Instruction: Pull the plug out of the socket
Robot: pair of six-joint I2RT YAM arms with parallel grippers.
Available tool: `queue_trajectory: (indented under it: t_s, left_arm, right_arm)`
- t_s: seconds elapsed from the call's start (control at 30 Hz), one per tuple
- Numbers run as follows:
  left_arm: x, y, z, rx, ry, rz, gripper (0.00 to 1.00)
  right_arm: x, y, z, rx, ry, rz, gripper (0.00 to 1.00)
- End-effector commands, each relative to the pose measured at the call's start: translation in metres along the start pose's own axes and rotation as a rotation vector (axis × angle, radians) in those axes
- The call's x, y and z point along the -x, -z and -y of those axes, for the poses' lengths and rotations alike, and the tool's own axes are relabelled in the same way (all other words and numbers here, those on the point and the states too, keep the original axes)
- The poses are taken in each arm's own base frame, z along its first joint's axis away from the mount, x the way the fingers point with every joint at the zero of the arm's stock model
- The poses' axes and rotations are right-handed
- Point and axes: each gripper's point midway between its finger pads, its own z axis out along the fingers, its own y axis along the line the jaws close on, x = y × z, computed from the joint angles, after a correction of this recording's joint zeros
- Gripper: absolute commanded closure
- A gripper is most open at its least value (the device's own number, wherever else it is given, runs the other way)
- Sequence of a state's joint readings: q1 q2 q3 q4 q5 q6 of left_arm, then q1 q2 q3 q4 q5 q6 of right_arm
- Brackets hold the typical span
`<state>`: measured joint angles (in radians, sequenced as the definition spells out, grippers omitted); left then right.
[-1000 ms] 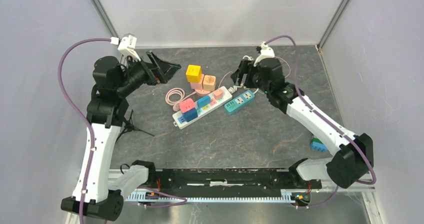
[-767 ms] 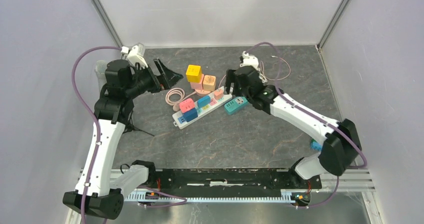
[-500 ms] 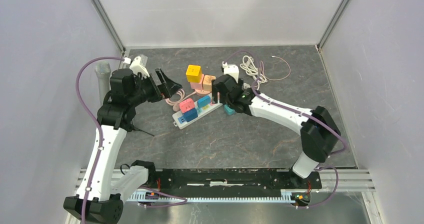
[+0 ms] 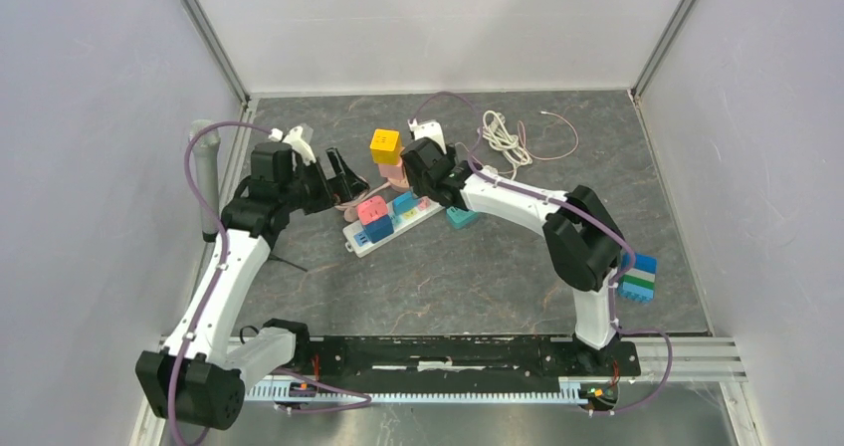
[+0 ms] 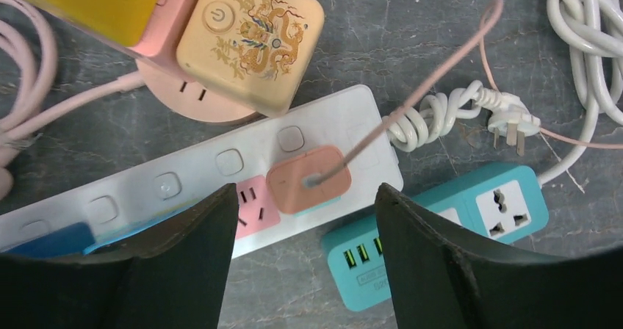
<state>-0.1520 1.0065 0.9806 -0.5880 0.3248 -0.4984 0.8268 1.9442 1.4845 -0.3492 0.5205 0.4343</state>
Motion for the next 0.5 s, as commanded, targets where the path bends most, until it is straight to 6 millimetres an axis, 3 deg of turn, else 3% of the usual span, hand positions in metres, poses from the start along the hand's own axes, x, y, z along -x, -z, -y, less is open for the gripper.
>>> queue_trajectory:
  t_s: [0.0,0.23,0.47]
  left_arm:
    - [0.019,-0.020,0.010,-0.023,-0.021,0.047,0.00]
    - [0.030,-0.048,0.024,-0.037,-0.078,0.024,0.03]
    - [0.019,-0.079,0.047,-0.068,-0.193,-0.036,0.13]
  right_arm:
    - [0.005,-0.015,0.000,0.012,0.097,-0.013,0.30]
    - [-0.001,-0.028,0.002,0.077,0.134,-0.047,0.33]
    - [-0.002,-0.035,0.004,0.128,0.175,-0.031,0.57]
